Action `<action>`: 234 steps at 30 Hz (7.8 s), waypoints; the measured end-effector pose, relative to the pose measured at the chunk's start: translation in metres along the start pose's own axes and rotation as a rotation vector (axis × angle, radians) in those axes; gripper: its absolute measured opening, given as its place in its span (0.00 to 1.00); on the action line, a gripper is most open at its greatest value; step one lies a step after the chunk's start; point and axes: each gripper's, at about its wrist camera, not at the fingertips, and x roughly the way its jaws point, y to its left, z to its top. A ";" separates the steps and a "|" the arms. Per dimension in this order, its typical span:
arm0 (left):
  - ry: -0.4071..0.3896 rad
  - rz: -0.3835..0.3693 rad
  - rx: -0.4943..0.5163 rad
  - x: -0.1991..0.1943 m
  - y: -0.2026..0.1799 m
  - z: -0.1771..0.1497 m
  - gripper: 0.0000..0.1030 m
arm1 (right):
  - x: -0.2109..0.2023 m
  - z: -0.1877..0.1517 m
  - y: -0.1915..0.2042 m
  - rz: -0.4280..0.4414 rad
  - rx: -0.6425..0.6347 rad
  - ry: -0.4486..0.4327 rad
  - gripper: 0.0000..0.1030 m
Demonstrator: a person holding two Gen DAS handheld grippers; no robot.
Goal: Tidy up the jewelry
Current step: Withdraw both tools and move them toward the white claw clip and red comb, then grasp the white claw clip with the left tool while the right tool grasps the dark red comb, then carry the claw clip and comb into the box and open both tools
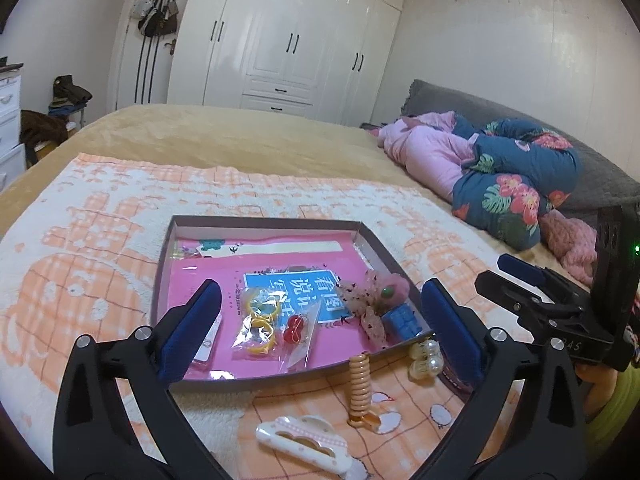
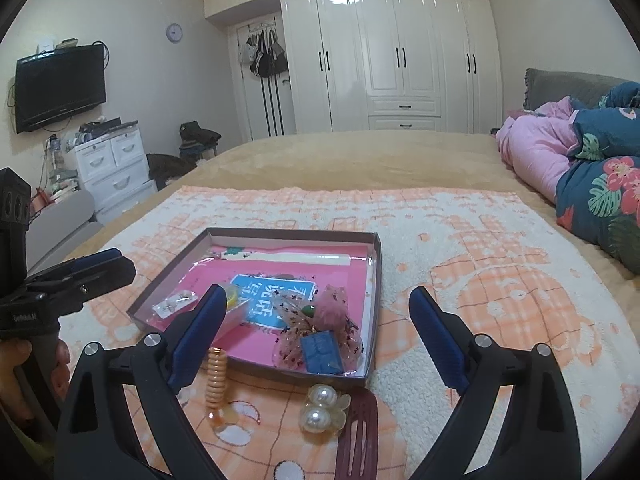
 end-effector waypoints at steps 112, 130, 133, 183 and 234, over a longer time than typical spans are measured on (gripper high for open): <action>0.283 0.057 -0.061 0.043 0.009 -0.108 0.69 | 0.029 -0.121 -0.020 -0.106 -0.018 0.325 0.31; 0.257 0.017 -0.008 0.027 0.001 -0.109 0.51 | -0.011 -0.121 -0.028 -0.123 0.042 0.222 0.31; 0.246 0.011 -0.008 0.019 0.000 -0.109 0.51 | -0.017 -0.118 -0.025 -0.112 0.042 0.207 0.31; 0.115 0.087 -0.098 0.017 0.071 -0.037 0.51 | 0.051 -0.026 0.068 0.058 -0.101 0.128 0.31; 0.131 0.109 -0.134 0.069 0.084 -0.020 0.65 | 0.110 -0.026 0.039 0.040 -0.036 0.230 0.43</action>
